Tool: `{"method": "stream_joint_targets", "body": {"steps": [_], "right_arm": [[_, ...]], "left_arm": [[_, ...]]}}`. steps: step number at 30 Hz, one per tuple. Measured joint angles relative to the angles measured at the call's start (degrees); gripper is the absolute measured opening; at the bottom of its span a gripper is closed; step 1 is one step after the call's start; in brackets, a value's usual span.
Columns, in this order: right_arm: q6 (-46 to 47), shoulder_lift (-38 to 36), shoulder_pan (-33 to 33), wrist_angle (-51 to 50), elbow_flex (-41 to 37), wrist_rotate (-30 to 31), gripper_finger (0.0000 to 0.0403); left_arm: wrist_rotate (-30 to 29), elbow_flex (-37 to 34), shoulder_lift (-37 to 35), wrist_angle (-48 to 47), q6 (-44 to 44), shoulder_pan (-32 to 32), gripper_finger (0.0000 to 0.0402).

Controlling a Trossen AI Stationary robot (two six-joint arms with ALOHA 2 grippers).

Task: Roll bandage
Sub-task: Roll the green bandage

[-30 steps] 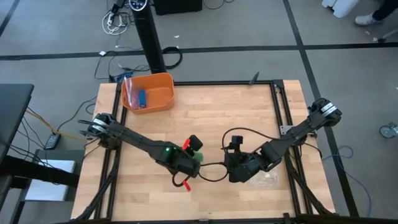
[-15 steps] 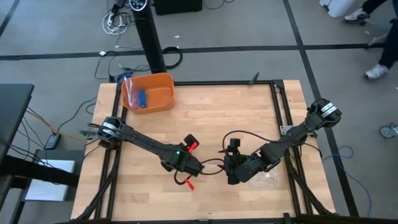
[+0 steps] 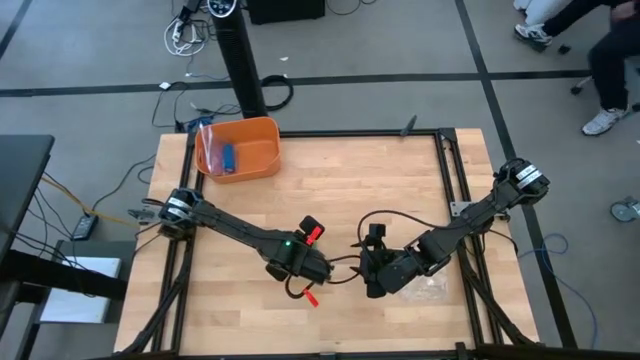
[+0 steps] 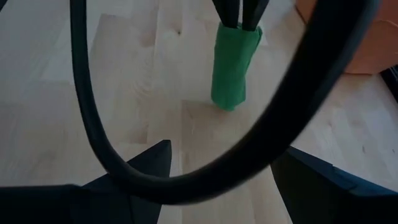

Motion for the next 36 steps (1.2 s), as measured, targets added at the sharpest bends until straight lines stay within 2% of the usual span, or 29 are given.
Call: {"method": "stream_joint_targets", "body": {"steps": [4, 8, 15, 20, 25, 28, 32, 36], "right_arm": [[0.0, 0.0, 0.0, 0.11, 0.0, -0.28, 0.027], [-0.06, 0.0, 0.0, 0.11, 0.0, -0.51, 0.0272], [-0.35, 0.0, 0.0, 0.1, 0.0, -1.95, 0.0271], [-0.79, -0.93, 0.02, -0.39, 0.0, -3.08, 0.0271], [-0.94, -3.3, 0.09, -0.78, 0.01, -3.52, 0.0271], [-1.14, -4.16, 0.09, -0.99, 0.02, -3.55, 0.0272], [0.27, -4.28, 0.08, -2.26, -0.19, -3.97, 0.0269], [-0.37, -2.6, -1.4, 9.52, -5.23, -9.51, 0.0253]], "left_arm": [[2.05, 0.0, 0.0, -1.04, -2.17, 0.47, 0.0111], [1.52, 0.0, 0.0, -2.51, -2.2, 0.65, 0.0122], [-2.62, 0.0, 0.0, -2.95, -2.13, 0.7, 0.0119], [-3.96, 0.02, -0.04, 2.56, -2.81, 0.05, 0.0106], [-2.48, 0.04, -0.09, 3.87, -8.49, -1.21, 0.0097], [-5.91, 0.02, -1.54, 3.51, -12.02, -2.61, 0.0096], [-7.2, -0.42, -5.16, 2.97, -24.58, -4.42, 0.0093], [-9.01, -4.46, -5.95, 6.46, -34.19, -6.61, 0.0083]]}}
